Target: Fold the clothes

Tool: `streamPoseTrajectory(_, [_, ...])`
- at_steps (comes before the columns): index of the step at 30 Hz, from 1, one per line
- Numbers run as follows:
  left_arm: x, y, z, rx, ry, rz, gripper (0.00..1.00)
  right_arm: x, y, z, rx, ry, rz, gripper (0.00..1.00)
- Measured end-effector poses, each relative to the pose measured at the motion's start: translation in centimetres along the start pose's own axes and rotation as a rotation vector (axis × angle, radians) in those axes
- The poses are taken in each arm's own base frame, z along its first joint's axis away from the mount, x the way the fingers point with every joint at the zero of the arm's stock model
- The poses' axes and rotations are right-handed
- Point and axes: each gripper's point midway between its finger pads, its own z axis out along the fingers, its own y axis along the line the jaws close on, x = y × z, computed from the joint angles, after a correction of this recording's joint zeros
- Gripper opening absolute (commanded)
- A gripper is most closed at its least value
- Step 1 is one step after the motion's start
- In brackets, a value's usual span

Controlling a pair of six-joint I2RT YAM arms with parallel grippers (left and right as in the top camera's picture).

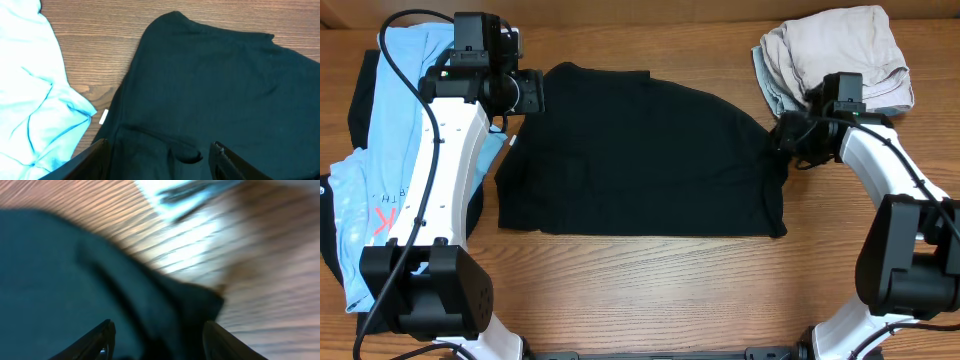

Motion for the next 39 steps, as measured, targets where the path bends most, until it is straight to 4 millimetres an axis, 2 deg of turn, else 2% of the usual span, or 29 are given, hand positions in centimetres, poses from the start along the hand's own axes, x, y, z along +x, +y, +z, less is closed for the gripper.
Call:
streamPoseTrajectory(4, [0.0,0.0,0.0,0.0,0.0,0.0,0.65,-1.7,-1.6,-0.3,0.039,-0.064,0.057,0.58])
streamPoseTrajectory(7, [0.0,0.0,0.0,0.0,0.0,0.0,0.65,-2.6,-2.8,-0.1,0.058,-0.094,0.088,0.52])
streamPoseTrajectory(11, [0.0,0.0,0.0,0.0,0.0,0.0,0.65,-2.0,-3.6,1.5,0.074,-0.065,0.111,0.45])
streamPoseTrajectory(16, [0.0,0.0,0.0,0.0,0.0,0.0,0.65,-0.6,-4.4,4.1,0.091,-0.003,0.125,0.43])
streamPoseTrajectory(25, [0.0,0.0,0.0,0.0,0.0,0.0,0.65,-1.2,-3.5,4.7,0.063,-0.013,0.113,0.36])
streamPoseTrajectory(31, [0.0,0.0,0.0,0.0,0.0,0.0,0.65,0.3,-2.3,4.8,0.059,0.047,0.093,0.34])
streamPoseTrajectory(33, [0.0,0.0,0.0,0.0,0.0,0.0,0.65,0.9,-1.8,4.8,0.054,0.071,0.085,0.29])
streamPoseTrajectory(38, [0.0,0.0,0.0,0.0,0.0,0.0,0.65,1.4,-1.5,4.8,0.052,0.093,0.084,0.04])
streamPoseTrajectory(39, [0.0,0.0,0.0,0.0,0.0,0.0,0.65,1.5,-1.5,4.9,0.054,0.094,0.085,0.04])
